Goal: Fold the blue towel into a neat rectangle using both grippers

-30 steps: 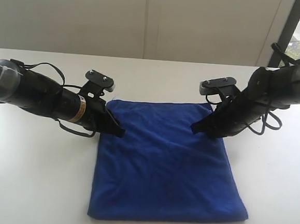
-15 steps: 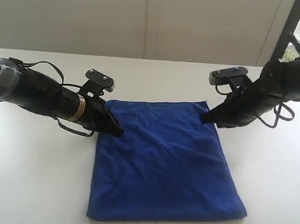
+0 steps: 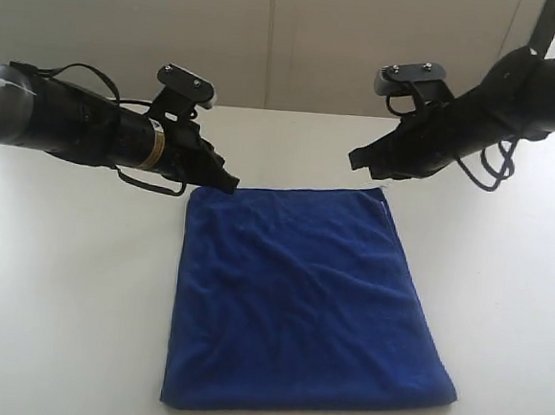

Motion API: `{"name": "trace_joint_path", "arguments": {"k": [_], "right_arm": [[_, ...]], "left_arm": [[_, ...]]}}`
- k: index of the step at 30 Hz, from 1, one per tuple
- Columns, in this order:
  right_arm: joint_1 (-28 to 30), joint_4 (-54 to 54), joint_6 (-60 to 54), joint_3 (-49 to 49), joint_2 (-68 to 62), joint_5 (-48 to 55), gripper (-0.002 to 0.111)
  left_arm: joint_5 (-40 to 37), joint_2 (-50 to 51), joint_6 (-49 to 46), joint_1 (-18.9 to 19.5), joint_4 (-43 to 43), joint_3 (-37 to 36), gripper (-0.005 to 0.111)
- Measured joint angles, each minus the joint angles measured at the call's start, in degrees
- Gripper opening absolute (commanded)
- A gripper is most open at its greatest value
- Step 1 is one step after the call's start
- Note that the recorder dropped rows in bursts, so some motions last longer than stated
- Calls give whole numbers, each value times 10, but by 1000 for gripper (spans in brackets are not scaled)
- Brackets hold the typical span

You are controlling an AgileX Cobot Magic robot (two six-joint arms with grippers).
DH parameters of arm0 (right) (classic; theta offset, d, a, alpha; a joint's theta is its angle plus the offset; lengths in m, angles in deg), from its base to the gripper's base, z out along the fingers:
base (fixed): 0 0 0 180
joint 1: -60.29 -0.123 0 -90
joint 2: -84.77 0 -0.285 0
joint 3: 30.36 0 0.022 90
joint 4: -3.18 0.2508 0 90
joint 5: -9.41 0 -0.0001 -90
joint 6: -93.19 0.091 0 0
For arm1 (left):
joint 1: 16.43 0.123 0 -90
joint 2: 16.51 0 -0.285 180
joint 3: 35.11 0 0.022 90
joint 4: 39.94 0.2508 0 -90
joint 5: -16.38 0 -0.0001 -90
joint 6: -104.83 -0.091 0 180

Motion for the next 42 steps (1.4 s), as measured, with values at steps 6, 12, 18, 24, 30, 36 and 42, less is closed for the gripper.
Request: {"name": "trace_joint_path", "arguments": {"k": [6,12,18,24,30,36,42], "right_arm": [[0,25,-21,65,-75,41,0],[0,29,-25,98,-116,48,0],[0,30,-25,113,-148,49,0],[1,1,-15,116,-153,49,0],[18,-50,25,116,-153,42,0],[33,-53,31,116,-153,33,0],[40,-60,34,116,-153,21,0]], "left_arm": [[4,54,-1,0,-3,28,0],[-3,90,-1,0,-6,36,0],[-8,92,-10,0,-4,38,0],[-11,92,-10,0,0,39,0],[-11,92,-10,0,0,39,0],[-11,92,-10,0,0,39,0],[-12,92,-10,0,0,39,0]]}}
